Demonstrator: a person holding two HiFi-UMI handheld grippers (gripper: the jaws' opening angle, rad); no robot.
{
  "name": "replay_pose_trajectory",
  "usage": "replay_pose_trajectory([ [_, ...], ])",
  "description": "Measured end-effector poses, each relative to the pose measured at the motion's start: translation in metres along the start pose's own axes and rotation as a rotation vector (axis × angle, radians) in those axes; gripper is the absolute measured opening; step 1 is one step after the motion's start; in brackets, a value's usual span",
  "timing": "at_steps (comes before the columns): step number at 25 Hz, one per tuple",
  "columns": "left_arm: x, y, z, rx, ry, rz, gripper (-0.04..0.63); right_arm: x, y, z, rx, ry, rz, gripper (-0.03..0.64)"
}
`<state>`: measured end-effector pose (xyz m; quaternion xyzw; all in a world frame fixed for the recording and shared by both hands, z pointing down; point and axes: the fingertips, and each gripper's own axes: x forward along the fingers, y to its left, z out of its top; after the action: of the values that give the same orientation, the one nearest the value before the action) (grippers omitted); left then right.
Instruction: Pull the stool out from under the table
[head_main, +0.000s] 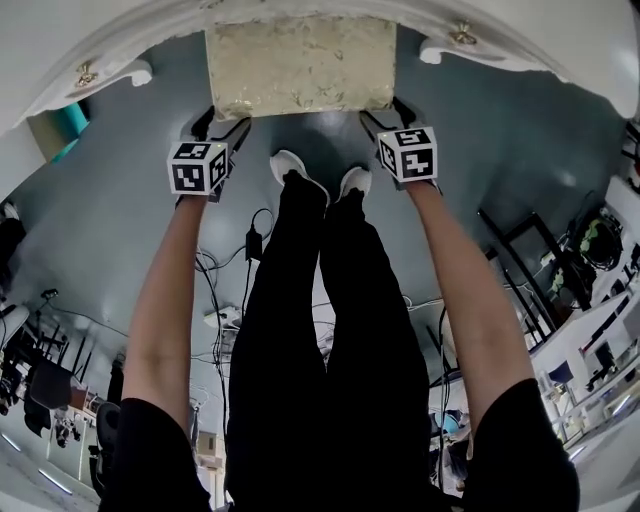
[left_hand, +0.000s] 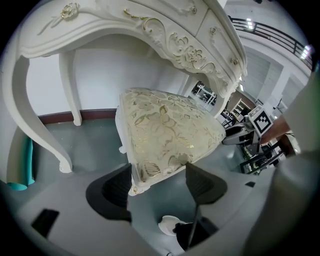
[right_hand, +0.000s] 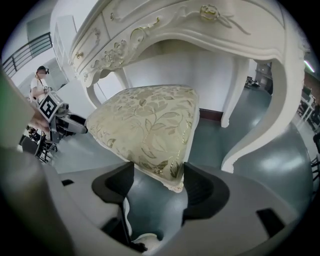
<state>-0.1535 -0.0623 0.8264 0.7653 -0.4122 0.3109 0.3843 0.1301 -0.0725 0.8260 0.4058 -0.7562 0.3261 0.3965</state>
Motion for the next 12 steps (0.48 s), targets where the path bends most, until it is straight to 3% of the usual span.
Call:
replay_pose_trajectory([
  [5, -0.008, -0.014, -0.024, -0.013, 0.035, 0.008, 0.353, -0.008, 0.008, -0.023, -0.003, 0.038, 0.042, 0.318],
  [12, -0.022, -0.025, -0.045, -0.031, 0.04, 0.006, 0.353, -0.02, 0.021, -0.039, 0.009, 0.006, 0.047, 0.318],
])
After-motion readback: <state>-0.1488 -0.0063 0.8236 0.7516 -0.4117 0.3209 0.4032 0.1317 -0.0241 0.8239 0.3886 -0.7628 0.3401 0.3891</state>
